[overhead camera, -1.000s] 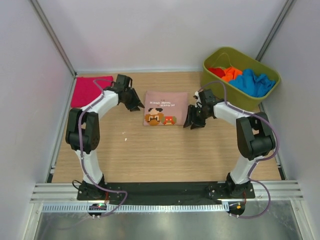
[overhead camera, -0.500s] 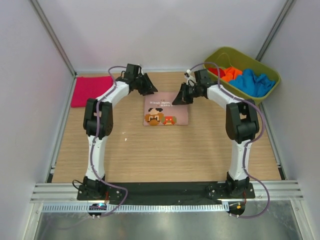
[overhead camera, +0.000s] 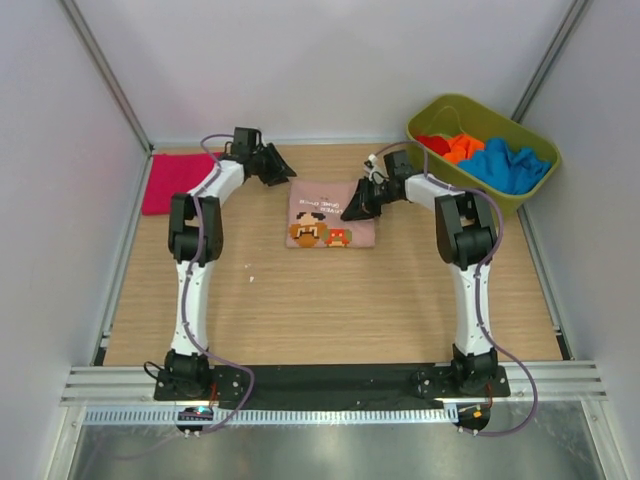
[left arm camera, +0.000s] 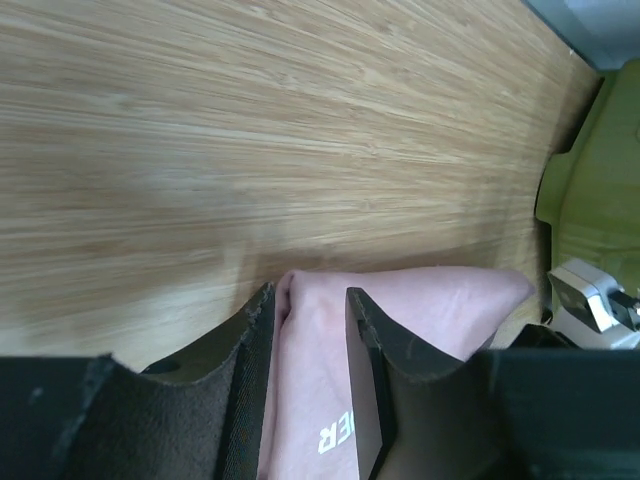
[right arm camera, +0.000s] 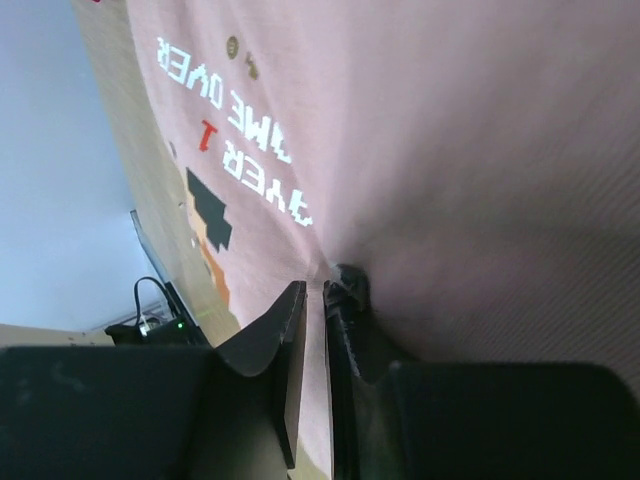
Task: Fold and stack the t-shirts
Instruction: Fold the tshirt
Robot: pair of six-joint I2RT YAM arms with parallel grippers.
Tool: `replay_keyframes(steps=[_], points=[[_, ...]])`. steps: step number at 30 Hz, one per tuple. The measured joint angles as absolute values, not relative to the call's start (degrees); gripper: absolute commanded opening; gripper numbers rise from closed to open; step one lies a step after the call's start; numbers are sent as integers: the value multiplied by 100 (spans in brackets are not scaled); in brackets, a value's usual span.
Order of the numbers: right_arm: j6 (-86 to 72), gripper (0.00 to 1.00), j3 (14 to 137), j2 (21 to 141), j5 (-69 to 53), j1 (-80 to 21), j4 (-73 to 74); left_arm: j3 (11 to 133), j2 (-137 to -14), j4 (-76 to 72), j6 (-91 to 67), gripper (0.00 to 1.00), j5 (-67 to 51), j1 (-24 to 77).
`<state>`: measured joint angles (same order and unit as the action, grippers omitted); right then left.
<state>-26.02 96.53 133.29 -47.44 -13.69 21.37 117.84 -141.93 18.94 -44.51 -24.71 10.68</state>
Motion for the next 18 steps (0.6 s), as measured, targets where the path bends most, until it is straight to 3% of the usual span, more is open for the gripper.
replay_keyframes(steps=[4, 13, 18], points=[[-2598, 19, 9633, 12988, -4755, -1367, 2281, 11526, -13799, 2104, -4340, 38, -2353, 956], [-2471, 13, 8479, 11681, -4840, -1332, 2069, 9612, -11487, 2075, -4117, 38, -2279, 1461], [-2434, 13, 7800, 11889, -4768, -1273, 1911, 8890, -11426, 1813, -4123, 38, -2276, 1984]])
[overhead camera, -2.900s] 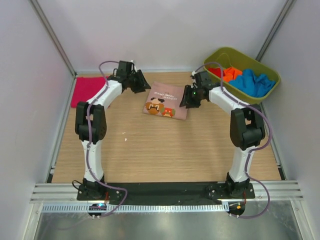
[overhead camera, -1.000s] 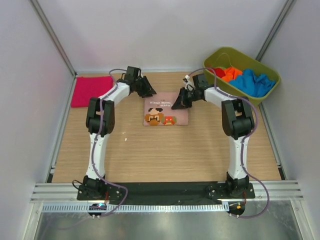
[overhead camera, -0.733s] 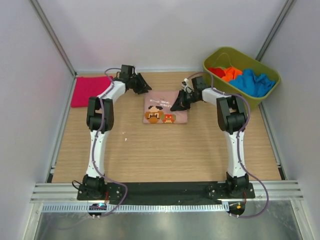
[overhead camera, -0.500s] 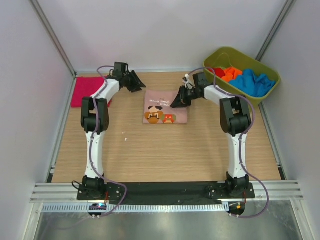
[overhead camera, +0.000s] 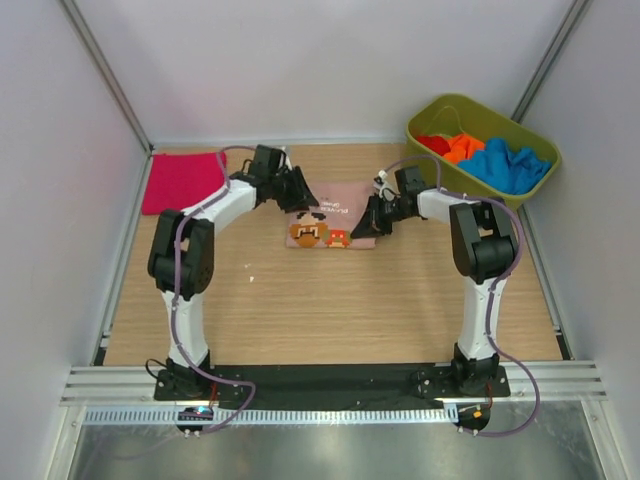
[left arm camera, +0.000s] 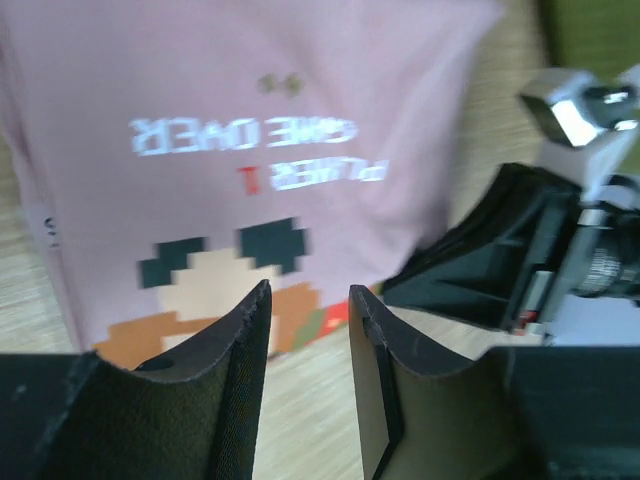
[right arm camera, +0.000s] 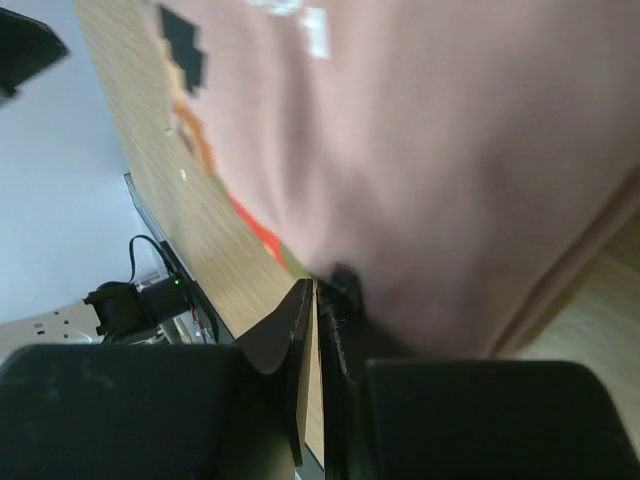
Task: Fold and stack the t-shirts
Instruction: Fold the tshirt
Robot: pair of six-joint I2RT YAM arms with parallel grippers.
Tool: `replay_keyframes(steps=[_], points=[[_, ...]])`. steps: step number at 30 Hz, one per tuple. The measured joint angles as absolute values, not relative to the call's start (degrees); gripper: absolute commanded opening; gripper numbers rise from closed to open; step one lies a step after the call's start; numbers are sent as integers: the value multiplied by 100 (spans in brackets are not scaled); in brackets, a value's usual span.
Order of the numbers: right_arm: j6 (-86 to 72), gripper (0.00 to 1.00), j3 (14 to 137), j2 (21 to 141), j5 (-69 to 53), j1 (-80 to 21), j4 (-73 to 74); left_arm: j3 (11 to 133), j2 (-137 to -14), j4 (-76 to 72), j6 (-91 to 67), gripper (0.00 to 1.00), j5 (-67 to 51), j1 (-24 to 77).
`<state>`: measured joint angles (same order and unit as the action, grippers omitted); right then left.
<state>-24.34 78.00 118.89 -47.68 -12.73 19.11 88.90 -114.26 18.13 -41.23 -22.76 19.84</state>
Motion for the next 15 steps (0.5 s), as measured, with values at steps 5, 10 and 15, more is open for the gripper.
replay_keyframes(steps=[5, 10, 15], points=[[-2502, 13, 7686, 12221, -4952, -1151, 1737, 8440, -12101, 1780, -4228, 38, -1946, 1990], [-2502, 22, 7577, 12040, -4812, -1151, 1675, 8353, -12011, 1750, -4368, 39, -1704, 1793], [-2547, 28, 7459, 11520, -4298, -1144, 1754, 8447, -11904, 2174, -4292, 41, -1247, 1782]])
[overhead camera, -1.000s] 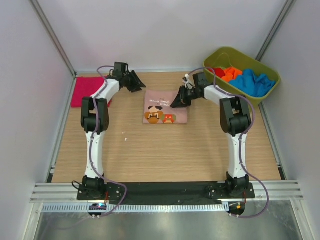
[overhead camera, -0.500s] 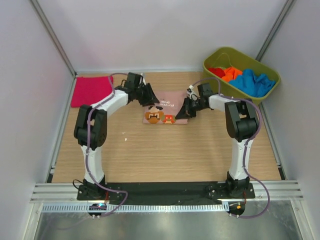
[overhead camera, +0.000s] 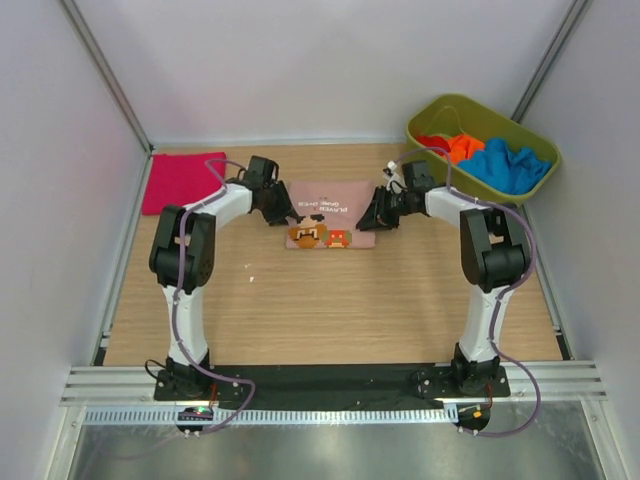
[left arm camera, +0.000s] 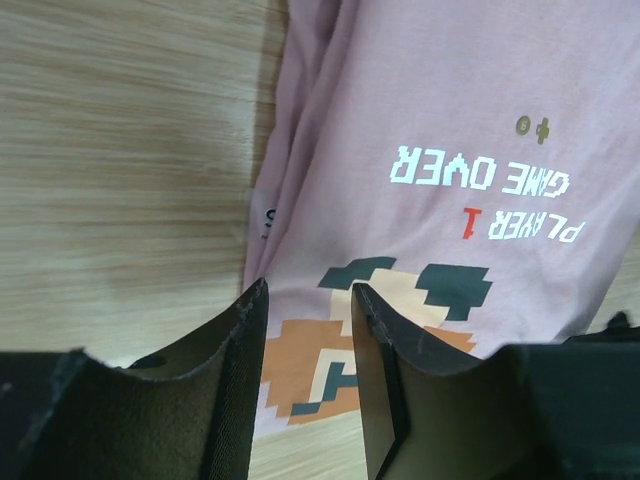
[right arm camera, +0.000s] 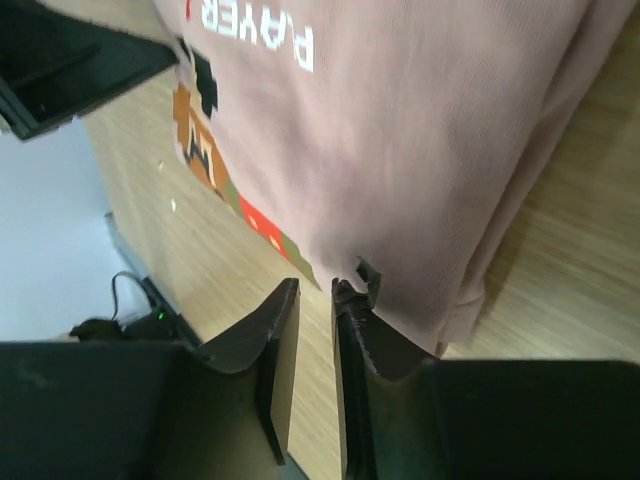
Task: Fold and stack the t-shirts
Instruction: Fold the tshirt, then neatly place the folded tshirt to the corner
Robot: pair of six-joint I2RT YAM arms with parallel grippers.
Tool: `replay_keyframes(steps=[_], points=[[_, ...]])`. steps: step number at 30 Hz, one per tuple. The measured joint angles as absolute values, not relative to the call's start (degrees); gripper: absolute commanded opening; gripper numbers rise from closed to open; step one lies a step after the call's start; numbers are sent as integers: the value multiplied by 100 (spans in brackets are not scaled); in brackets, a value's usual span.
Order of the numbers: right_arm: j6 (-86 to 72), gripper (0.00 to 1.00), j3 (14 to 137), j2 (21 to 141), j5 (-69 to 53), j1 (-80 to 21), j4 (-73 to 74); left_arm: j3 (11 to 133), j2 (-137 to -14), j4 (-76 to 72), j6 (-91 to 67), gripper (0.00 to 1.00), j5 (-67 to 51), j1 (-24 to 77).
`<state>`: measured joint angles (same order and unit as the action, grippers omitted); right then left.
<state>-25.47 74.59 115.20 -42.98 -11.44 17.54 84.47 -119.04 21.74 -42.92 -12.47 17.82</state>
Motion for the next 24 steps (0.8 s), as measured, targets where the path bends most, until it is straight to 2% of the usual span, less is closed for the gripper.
replay_keyframes(steps=[11, 14, 19, 24], points=[[-2676, 28, 8838, 11979, -2694, -1024, 1190, 8875, -11843, 2661, -4180, 42, -1050, 1712], [-2602, 28, 9247, 12359, -2467, -993, 1127, 8871, -11843, 2759, -4158, 43, -954, 1704], [-2515, 21, 9808, 12982, -2152, -1035, 1227, 8868, -11843, 2904, -4143, 46, -812, 1684], [-2359, 22, 9953, 13139, -1887, -1052, 1533, 8906, -11843, 2915, -4010, 50, -1157, 1570]])
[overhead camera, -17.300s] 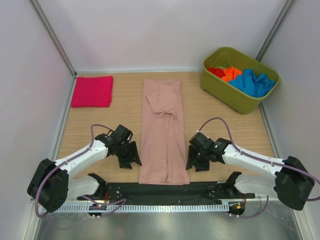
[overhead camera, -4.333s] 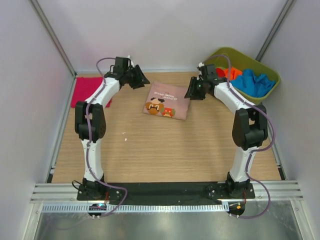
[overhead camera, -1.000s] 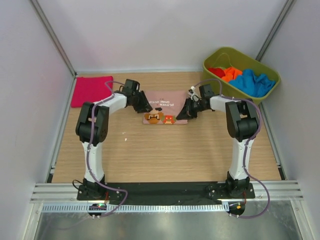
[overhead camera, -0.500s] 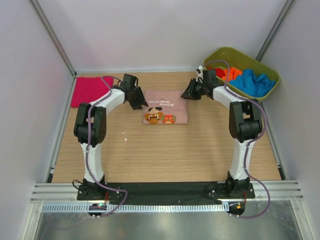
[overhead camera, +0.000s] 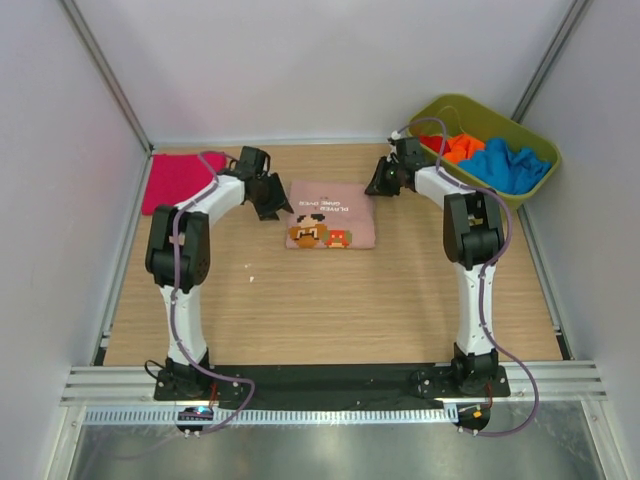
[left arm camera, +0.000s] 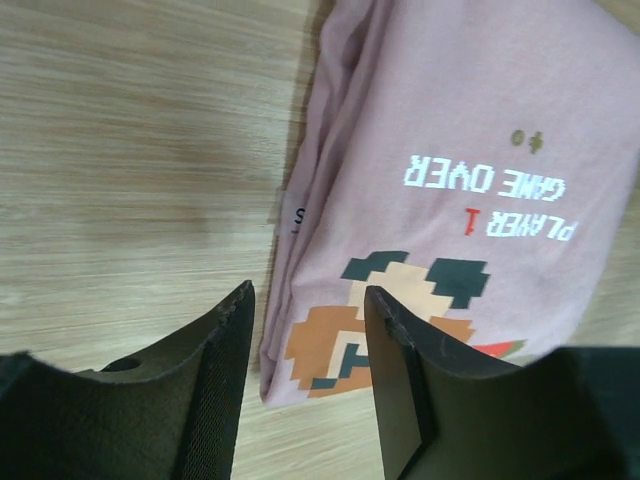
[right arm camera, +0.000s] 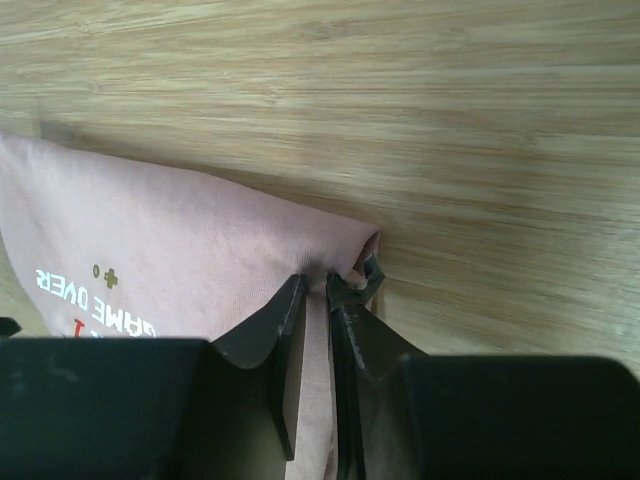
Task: Fold and stack the t-shirts
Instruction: Neatly place the folded tshirt to the corner
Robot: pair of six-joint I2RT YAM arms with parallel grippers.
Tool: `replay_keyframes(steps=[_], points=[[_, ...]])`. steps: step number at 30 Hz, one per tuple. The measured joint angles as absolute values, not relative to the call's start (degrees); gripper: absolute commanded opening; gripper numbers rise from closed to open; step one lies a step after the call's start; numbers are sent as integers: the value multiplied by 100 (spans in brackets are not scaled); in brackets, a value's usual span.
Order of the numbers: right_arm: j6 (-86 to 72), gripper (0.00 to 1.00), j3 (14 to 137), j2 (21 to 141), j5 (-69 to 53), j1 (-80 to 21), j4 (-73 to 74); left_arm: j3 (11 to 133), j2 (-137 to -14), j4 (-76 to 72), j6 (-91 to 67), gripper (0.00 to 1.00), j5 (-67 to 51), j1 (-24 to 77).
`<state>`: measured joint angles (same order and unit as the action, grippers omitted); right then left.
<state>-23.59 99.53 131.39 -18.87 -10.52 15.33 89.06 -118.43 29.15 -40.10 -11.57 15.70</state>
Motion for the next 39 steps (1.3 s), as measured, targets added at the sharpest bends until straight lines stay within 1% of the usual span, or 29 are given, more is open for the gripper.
replay_keyframes(steps=[2, 7, 12, 18, 23, 29, 37, 39], points=[[-2294, 25, 9983, 13128, -1822, -1057, 1575, 9030, -11845, 2965, -3911, 54, -1315, 1516], [-2239, 31, 9824, 12796, -1739, -1055, 1706, 9496, -11935, 2989, -3538, 55, -1640, 1361], [-2342, 36, 8978, 11712, -1772, -1055, 1846, 9771, -12276, 3004, -3159, 59, -1809, 1225], [-2464, 36, 8149, 10066, -1796, -1039, 1566, 10169, -12964, 3124, -2794, 60, -1979, 1201], [-2582, 36, 7467, 9247, -1815, -1090, 1321, 10440, -13128, 3111, -2598, 59, -1977, 1197], [-2624, 37, 6943, 8903, -1813, -1116, 1343, 10560, -13251, 3050, -2504, 55, -2095, 1194], [-2615, 37, 6917, 8759, -1815, -1116, 1369, 10750, -13443, 2856, -2506, 52, -2392, 1194], [-2615, 37, 6912, 8746, -1813, -1116, 1369, 10759, -13461, 2842, -2508, 50, -2408, 1197]])
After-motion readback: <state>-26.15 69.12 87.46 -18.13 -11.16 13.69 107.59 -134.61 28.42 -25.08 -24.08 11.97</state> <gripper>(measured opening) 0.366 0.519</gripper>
